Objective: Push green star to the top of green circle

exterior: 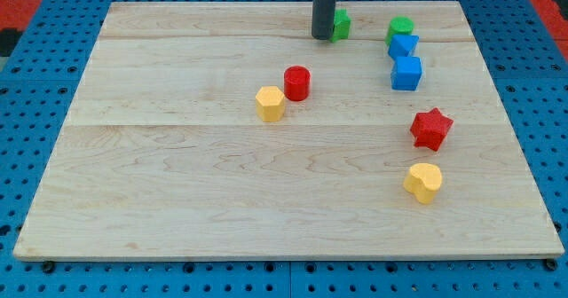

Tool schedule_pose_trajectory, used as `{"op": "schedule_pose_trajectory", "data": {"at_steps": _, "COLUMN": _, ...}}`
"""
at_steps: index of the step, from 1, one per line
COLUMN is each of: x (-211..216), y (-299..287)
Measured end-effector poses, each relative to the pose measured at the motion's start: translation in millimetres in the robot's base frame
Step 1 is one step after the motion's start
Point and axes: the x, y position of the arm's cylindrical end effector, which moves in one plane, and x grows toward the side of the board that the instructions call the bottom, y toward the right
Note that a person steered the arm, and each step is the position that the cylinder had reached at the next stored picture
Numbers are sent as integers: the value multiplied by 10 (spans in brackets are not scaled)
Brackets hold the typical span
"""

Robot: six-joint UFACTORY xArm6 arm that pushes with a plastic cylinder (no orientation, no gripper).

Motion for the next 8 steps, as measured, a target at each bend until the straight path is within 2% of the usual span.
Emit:
{"op": "schedule_pose_trajectory", "data": {"at_steps": 2, "x": -245, "y": 0}}
{"op": "schedule_pose_trajectory", "data": {"at_steps": 5, "x": -246, "y": 413}}
{"op": "schedule_pose_trajectory", "data": {"at_steps": 8, "x": -390, "y": 553}}
